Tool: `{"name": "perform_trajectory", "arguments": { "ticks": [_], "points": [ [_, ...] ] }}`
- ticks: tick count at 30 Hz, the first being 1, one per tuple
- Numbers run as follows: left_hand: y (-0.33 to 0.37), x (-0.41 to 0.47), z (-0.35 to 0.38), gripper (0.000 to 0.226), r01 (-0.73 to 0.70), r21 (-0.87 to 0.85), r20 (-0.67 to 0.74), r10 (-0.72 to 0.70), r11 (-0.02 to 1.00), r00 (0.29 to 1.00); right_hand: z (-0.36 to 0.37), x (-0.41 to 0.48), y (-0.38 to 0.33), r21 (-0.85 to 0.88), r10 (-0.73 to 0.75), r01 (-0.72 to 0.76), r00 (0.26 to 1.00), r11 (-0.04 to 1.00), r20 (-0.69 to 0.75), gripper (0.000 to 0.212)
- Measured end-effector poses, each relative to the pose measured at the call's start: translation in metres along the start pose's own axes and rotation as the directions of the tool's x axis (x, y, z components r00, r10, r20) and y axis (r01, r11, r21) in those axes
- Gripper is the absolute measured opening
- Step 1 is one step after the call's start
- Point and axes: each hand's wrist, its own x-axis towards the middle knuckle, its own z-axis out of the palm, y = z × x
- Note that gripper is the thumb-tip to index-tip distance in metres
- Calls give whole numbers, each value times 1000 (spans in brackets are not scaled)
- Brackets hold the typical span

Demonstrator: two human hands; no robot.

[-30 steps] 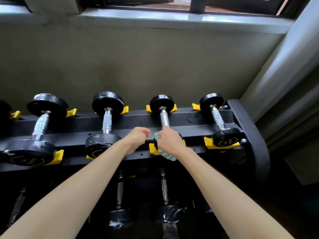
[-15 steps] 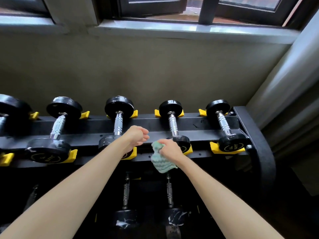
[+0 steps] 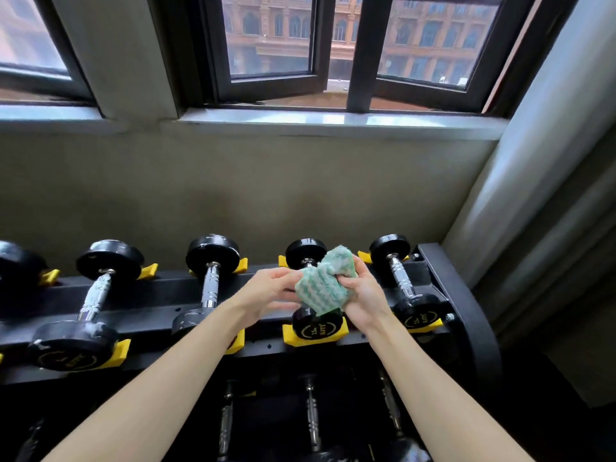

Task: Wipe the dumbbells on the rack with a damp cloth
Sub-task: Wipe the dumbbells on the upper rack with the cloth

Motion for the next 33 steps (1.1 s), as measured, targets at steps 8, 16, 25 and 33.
{"name": "perform_trajectory", "arguments": {
  "ticks": [8, 16, 25, 33],
  "points": [
    [27, 25, 3, 14, -115, -35, -266, 101, 993, 959, 2, 5, -28, -82, 54, -48, 995, 996, 80, 45],
    [47, 34, 13, 24, -203, 253, -421, 296, 946, 858, 12, 17, -43, -614, 87, 29, 984, 789, 158, 51],
    [58, 28, 39, 18, -382, 460, -259, 533, 801, 805, -1, 29, -31, -819, -230, 175, 972, 546, 54, 55],
    [48, 37, 49, 4, -556, 803, 192, 790, 214, 582, 0, 18, -41, -345, -25, 33, 999, 938, 29, 33]
  ]
}}
